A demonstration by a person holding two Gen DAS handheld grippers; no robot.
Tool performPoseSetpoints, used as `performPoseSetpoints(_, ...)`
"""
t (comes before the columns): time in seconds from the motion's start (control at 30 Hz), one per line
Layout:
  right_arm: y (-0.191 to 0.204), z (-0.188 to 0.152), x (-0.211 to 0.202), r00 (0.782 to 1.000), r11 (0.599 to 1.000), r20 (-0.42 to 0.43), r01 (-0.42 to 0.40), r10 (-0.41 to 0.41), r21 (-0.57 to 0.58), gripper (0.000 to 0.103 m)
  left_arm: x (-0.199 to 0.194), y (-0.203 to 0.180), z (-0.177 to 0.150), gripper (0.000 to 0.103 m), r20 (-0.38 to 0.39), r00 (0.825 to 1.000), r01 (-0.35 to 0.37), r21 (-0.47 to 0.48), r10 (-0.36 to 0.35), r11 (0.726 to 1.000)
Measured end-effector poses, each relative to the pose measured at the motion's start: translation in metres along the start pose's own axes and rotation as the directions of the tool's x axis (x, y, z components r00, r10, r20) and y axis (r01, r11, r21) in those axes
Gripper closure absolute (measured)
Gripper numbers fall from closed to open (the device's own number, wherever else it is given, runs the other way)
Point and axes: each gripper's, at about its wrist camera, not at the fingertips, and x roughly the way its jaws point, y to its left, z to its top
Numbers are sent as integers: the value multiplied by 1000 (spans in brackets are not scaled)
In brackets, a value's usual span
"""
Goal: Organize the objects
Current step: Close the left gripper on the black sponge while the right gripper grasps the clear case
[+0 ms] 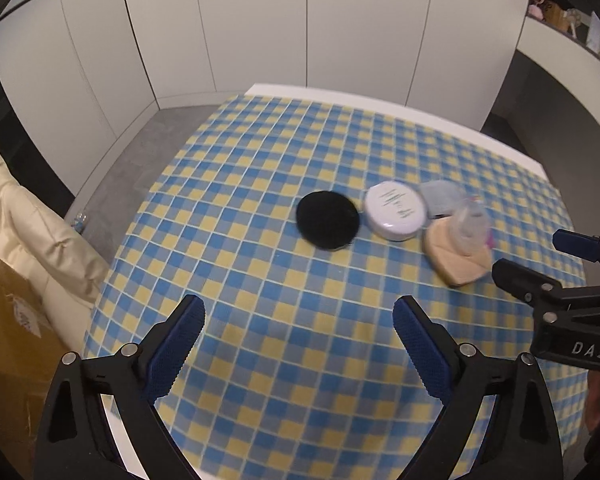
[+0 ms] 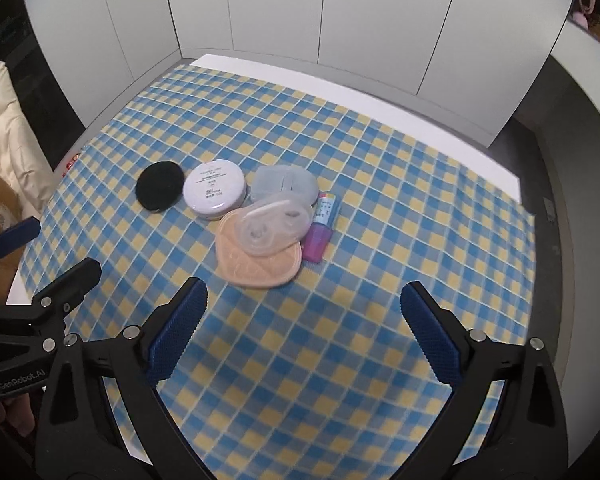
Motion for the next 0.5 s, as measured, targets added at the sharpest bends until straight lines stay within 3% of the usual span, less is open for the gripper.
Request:
performPoseSetpoints(0.27,10,15,38,1000,999,22,16,-15,-30,4,38,11,11,8,-29,1000,7,1,-7,1000)
performPoseSetpoints(0.43,11,26,53,1000,999,10,5,-5,-37,14,58,12,19,8,-50,998,27,-4,-27,1000)
performPoseSetpoints(0.5,13,27,54,1000,999,16,-17,18,-42,23,65,11,22,8,-54,998,30,1,-30,1000)
